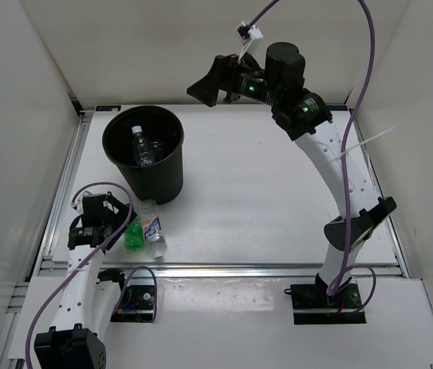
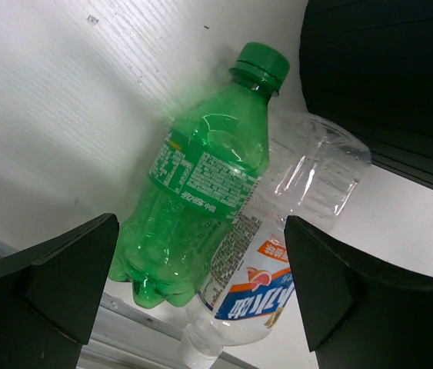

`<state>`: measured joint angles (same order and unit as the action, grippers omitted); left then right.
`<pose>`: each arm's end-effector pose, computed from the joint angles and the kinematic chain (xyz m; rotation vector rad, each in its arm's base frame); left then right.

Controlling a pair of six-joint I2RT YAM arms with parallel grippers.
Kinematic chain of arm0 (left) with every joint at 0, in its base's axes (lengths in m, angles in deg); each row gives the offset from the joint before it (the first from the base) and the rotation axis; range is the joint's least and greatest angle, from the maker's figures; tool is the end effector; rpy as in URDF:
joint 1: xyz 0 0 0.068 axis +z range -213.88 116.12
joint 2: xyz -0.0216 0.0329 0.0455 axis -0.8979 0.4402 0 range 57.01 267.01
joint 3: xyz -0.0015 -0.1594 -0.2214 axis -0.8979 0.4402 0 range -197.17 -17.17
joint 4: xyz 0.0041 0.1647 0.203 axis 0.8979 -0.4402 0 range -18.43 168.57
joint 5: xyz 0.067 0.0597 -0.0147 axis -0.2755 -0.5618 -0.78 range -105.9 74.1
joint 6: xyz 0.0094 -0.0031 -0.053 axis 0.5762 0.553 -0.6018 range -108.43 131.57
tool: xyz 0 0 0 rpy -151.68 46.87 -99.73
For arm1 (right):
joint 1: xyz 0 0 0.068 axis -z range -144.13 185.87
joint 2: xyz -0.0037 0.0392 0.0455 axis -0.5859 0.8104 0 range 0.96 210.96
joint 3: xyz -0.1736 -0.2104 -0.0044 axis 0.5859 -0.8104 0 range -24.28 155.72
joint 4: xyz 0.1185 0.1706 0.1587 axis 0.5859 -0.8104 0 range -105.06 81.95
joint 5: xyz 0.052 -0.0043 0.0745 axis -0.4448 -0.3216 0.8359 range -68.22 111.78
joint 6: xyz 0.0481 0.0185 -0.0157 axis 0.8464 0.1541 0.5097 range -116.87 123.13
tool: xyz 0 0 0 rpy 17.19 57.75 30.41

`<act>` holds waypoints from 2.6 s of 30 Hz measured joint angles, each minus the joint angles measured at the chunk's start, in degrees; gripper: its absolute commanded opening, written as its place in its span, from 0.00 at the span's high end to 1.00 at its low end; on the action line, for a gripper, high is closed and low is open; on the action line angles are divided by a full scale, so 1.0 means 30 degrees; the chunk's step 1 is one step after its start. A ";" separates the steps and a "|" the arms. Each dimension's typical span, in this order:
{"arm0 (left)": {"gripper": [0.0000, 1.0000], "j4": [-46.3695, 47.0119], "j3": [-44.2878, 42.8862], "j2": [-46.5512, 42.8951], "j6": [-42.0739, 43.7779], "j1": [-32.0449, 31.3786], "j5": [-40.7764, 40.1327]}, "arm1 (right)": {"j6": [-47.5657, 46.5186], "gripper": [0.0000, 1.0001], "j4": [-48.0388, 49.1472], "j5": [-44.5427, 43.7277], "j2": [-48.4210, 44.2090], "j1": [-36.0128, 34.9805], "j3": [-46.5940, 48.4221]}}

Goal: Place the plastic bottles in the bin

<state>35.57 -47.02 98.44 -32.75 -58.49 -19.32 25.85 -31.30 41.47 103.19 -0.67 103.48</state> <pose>0.1369 0.0150 0.2085 -1.0864 2.2878 -0.1980 0.2970 0.2350 0.5355 -0.4822 1.5631 1.0711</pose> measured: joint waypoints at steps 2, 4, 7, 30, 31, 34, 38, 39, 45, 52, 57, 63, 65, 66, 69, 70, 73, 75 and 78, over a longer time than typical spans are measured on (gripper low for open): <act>0.00 0.0233 0.0321 0.0087 -0.0277 0.0000 0.0058 | 0.0073 0.00 -0.0146 0.0189 0.0226 -0.0036 -0.0117; 0.00 0.0415 0.0627 0.0109 -0.0546 0.0000 0.0189 | 0.0153 0.00 -0.0233 0.0335 0.0525 0.0007 -0.0226; 0.00 0.0539 0.0882 0.0211 -0.0838 0.0000 0.0328 | 0.0240 0.00 -0.0299 0.0495 0.0699 0.0160 -0.0583; 0.51 -0.2739 -0.6878 0.0488 -0.3235 0.0306 -0.2441 | 0.0350 0.00 -0.0860 0.0801 -0.0291 0.0816 -0.2164; 0.51 -0.2820 -0.8743 0.0510 -0.3264 0.0306 -0.2987 | 0.0342 0.00 -0.0860 0.0801 -0.0313 0.0816 -0.2164; 0.51 -0.2404 -1.3260 0.0707 -0.3111 0.0306 -0.4153 | 0.0350 0.00 -0.0860 0.0794 -0.0321 0.0823 -0.2164; 0.52 -0.0743 -1.6786 0.1559 -0.2521 0.0335 -0.4058 | 0.0342 0.00 -0.0903 0.0867 -0.0328 0.0925 -0.2273; 0.52 -0.0204 -1.7078 0.1989 -0.2484 0.0335 -0.3759 | 0.0357 0.00 -0.0947 0.0889 -0.0328 0.0940 -0.2273; 0.44 0.1559 -1.7493 0.7155 -0.1792 -0.1523 -0.2426 | 0.0437 0.00 -0.0918 0.1093 -0.0539 0.1333 -0.2834; 0.00 0.1486 -1.7886 1.1744 -0.0058 -0.3927 -0.0554 | 0.0510 0.00 -0.1064 0.1217 -0.1166 0.1938 -0.4160; 0.00 0.1778 -1.7821 0.9114 0.0284 -0.5042 -0.2514 | 0.0576 0.00 -0.1231 0.1319 -0.1355 0.2353 -0.4328; 0.00 0.2812 -1.3172 0.0197 0.0525 -0.4976 -0.4437 | 0.0605 0.00 -0.1239 0.1501 -0.1443 0.2688 -0.4422; 0.00 0.2769 -1.1438 -0.2164 0.1078 -0.4983 -0.3381 | 0.0634 0.00 -0.1231 0.1566 -0.1443 0.2739 -0.4422; 0.00 0.2863 -1.0506 -0.2922 0.1392 -0.4983 -0.2645 | 0.0634 0.00 -0.1231 0.1588 -0.1443 0.2761 -0.4422; 0.00 0.2535 -0.7949 -0.3082 0.1923 -0.4983 -0.1027 | 0.0641 0.00 -0.1231 0.1632 -0.1443 0.2761 -0.4422; 0.00 0.2280 -0.7140 -0.2754 0.2004 -0.4983 -0.0583 | 0.0641 0.00 -0.1231 0.1639 -0.1443 0.2761 -0.4422; 0.00 0.1319 -0.5049 -0.1129 0.2142 -0.5049 0.0306 | 0.0641 0.00 -0.1231 0.1712 -0.1443 0.2761 -0.4422; 0.00 0.0976 -0.4080 -0.0131 0.2127 -0.5093 0.0525 | 0.0707 0.00 -0.1231 0.1792 -0.1443 0.2761 -0.4430; 0.00 0.0736 -0.3031 0.0860 0.2142 -0.5107 0.0874 | 0.0765 0.00 -0.1231 0.1967 -0.1428 0.2761 -0.4422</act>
<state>37.78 -56.11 101.02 -26.32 -73.82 -16.69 28.15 -34.99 47.37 98.91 7.62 90.22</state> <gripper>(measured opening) 0.998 0.998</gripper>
